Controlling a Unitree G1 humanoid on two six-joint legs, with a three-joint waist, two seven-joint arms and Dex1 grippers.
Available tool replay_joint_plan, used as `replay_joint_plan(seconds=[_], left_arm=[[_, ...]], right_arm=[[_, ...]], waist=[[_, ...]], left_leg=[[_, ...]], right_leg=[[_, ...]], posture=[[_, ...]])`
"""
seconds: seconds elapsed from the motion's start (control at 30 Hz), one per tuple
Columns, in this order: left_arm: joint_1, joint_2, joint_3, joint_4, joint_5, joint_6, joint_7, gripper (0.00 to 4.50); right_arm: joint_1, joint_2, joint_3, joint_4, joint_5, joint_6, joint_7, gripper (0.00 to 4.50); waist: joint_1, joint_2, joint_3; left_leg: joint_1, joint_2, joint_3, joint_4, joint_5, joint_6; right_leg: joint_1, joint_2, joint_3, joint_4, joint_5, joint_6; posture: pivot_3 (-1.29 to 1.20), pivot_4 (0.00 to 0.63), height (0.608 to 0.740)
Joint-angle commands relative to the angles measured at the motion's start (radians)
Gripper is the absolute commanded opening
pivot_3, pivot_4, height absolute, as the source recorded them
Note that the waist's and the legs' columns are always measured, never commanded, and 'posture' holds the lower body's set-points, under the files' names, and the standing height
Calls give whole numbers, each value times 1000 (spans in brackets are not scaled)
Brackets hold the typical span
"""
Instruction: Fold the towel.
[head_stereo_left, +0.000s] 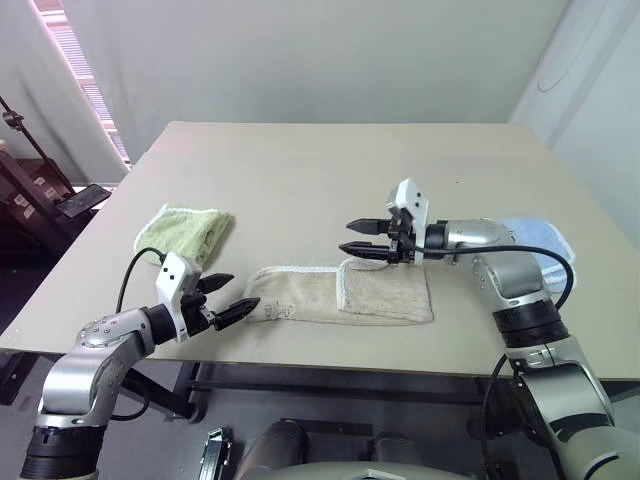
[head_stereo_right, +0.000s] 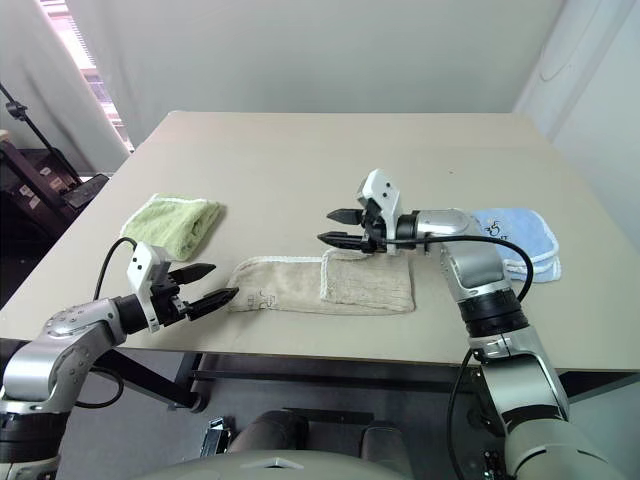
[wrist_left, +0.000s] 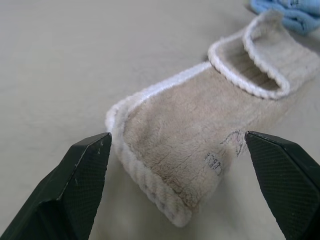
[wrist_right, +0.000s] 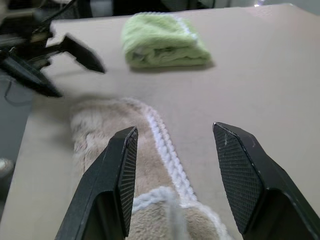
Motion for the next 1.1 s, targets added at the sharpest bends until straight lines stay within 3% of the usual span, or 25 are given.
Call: replay_joint_plan(seconds=[0.03, 0.1, 0.17, 0.4, 0.57, 0.93, 1.1], left_arm=[[37, -60, 113, -77, -101, 6, 71, 4500], [29, -95, 193, -109, -207, 57, 136, 4500], [21, -80, 227, -125, -283, 122, 150, 4500], [123, -18, 52, -103, -96, 52, 121, 4500], [105, 10, 43, -58, -37, 10, 112, 4500], [110, 26, 150, -48, -159, 72, 78, 4500], [120, 29, 199, -45, -256, 208, 129, 4500]], right_arm=[[0, 28, -90, -9, 105, 148, -48, 2492], [23, 52, -131, -64, 177, 235, -75, 2492], [28, 46, -85, -116, 171, 261, -64, 2492], [-19, 66, -2, -57, 89, 181, -76, 2492], [32, 65, 0, -79, 80, 153, -78, 2492], [14, -6, -79, -131, 144, 213, -69, 2492], [26, -26, -74, -148, 146, 244, -69, 2492]], waist=[[0, 0, 0], [3, 0, 0], [3, 0, 0], [-8, 2, -1], [-8, 2, -1], [-26, 2, 0], [-24, 2, 0]], left_leg=[[0, 0, 0, 0, 0, 0], [0, 0, 0, 0, 0, 0], [0, 1, -1, 0, 0, 0], [1, 0, 3, 0, 0, 0], [1, 1, 1, -1, 0, 0], [1, 1, 2, -2, 0, 0], [1, 1, 1, -2, 0, 0]], right_leg=[[0, 0, 0, 0, 0, 0], [0, 0, 0, 0, 0, 0], [0, 1, 0, 1, 0, 0], [1, 0, 3, -1, 0, -2], [0, 1, 2, -1, 0, -2], [-1, 1, 2, -1, 0, -2], [-1, 0, 2, -1, 0, -2]], posture=[[0, 0, 740], [0, 0, 740], [0, 0, 740], [0, 0, 740], [0, 0, 740], [0, 0, 740], [0, 0, 740]])
